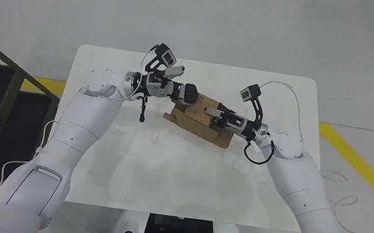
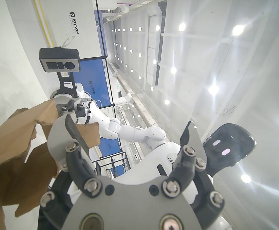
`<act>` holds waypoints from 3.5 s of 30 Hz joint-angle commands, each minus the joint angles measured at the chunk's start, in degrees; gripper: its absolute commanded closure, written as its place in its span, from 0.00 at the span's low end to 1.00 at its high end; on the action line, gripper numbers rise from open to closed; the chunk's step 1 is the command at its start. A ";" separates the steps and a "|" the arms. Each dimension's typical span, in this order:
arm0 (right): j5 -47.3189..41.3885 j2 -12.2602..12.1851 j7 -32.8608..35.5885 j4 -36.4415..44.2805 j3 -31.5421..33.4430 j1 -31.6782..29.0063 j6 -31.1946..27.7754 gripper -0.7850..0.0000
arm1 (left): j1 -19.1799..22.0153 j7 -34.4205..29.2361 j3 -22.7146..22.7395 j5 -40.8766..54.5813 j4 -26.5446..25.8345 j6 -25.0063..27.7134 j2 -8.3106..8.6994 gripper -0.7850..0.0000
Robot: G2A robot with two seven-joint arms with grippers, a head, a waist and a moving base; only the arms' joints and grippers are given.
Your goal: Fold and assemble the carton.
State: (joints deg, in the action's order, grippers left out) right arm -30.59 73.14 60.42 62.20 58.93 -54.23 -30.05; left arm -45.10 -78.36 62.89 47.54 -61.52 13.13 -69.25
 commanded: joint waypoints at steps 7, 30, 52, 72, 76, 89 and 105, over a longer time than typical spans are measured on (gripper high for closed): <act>0.05 0.03 0.23 1.28 0.03 -0.12 0.34 1.00 | 1.09 -0.42 -1.06 -1.30 1.08 0.86 -0.47 0.00; -2.48 -1.18 1.11 4.34 4.93 -2.82 0.64 1.00 | -2.16 2.74 3.66 -3.65 -2.34 -0.09 0.75 0.00; -3.49 -1.16 5.89 9.98 2.55 -5.09 2.22 1.00 | -1.20 0.80 2.59 -4.73 -2.11 0.25 0.52 0.00; 1.32 -1.46 -10.03 8.24 7.04 -5.70 -0.92 1.00 | -3.71 3.13 3.76 -6.19 -5.85 0.64 0.96 0.00; 2.14 -1.37 -11.82 8.24 7.06 -5.85 -1.09 1.00 | -4.12 3.58 3.54 -6.10 -6.77 0.29 0.92 0.00; 2.33 -1.05 -14.93 11.62 6.55 -7.69 -1.03 1.00 | -4.27 4.98 2.26 -6.34 -7.01 0.46 0.53 0.00; 2.62 -1.22 -15.84 14.46 7.35 -10.18 0.51 1.00 | -4.71 5.23 2.60 -6.00 -7.16 0.77 0.51 0.00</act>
State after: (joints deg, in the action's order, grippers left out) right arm -27.89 71.93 44.60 76.73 66.14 -64.43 -29.53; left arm -49.76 -73.09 65.39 41.50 -68.72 13.97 -68.77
